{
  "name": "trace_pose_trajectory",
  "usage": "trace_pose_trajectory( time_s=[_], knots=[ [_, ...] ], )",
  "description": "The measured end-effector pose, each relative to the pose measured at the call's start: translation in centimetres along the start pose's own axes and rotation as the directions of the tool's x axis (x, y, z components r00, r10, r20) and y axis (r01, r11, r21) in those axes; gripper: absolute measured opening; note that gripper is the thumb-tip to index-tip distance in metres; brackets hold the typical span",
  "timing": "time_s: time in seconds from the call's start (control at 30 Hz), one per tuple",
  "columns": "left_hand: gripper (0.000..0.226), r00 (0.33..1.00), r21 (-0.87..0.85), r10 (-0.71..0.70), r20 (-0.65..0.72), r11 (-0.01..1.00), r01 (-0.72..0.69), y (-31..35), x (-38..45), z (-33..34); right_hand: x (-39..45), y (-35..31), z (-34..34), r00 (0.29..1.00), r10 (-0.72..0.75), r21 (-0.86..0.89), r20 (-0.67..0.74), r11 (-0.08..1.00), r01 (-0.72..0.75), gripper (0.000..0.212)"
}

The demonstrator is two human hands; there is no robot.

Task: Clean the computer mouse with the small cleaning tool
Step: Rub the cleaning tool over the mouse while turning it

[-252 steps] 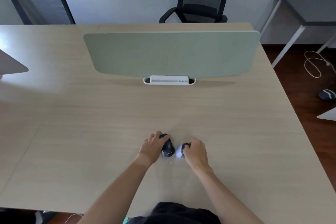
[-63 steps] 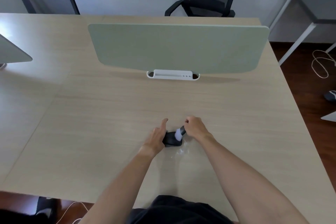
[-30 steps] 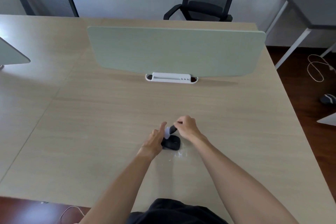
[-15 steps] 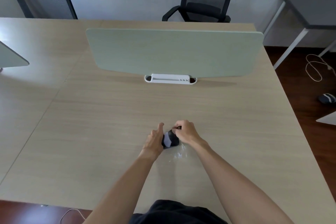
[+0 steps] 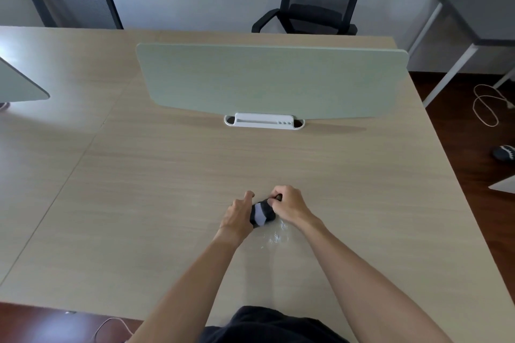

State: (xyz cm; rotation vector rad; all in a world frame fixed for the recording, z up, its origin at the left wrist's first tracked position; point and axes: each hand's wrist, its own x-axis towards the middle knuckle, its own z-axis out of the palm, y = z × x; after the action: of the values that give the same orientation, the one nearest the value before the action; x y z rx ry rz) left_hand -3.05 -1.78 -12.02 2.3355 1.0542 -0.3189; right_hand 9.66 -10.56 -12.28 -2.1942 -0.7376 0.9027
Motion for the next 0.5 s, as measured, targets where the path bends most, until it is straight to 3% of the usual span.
trace_pose_trajectory(
  time_s=[0.2,0.27,0.37,0.43,0.5],
  knots=[
    [0.06,1.0,0.009,-0.006,-0.018,1.0,0.006,-0.6,-0.1,0.0,0.1,1.0,-0.3,0.984,0.009,-0.24,-0.18,0.969,-0.053,0.01],
    [0.058,1.0,0.014,-0.007,-0.017,1.0,0.008,-0.6,0.0,0.0,0.0,1.0,-0.5,0.984,-0.014,-0.157,-0.18,0.988,-0.014,0.01],
    [0.061,1.0,0.018,-0.014,0.008,1.0,0.014,-0.3,0.1,-0.1,-0.4,0.8,-0.2,0.995,-0.074,0.006,-0.068,0.997,0.075,0.009],
    [0.067,1.0,0.016,-0.019,0.024,1.0,0.019,-0.2,0.2,-0.3,-0.6,0.9,0.2,0.996,-0.084,0.025,-0.021,0.996,0.085,0.009],
    [0.07,0.999,0.01,-0.021,0.036,1.0,0.021,-0.2,0.3,-0.4,-0.5,1.3,0.3,0.996,-0.063,-0.011,-0.066,0.998,0.062,0.008]
  ],
)
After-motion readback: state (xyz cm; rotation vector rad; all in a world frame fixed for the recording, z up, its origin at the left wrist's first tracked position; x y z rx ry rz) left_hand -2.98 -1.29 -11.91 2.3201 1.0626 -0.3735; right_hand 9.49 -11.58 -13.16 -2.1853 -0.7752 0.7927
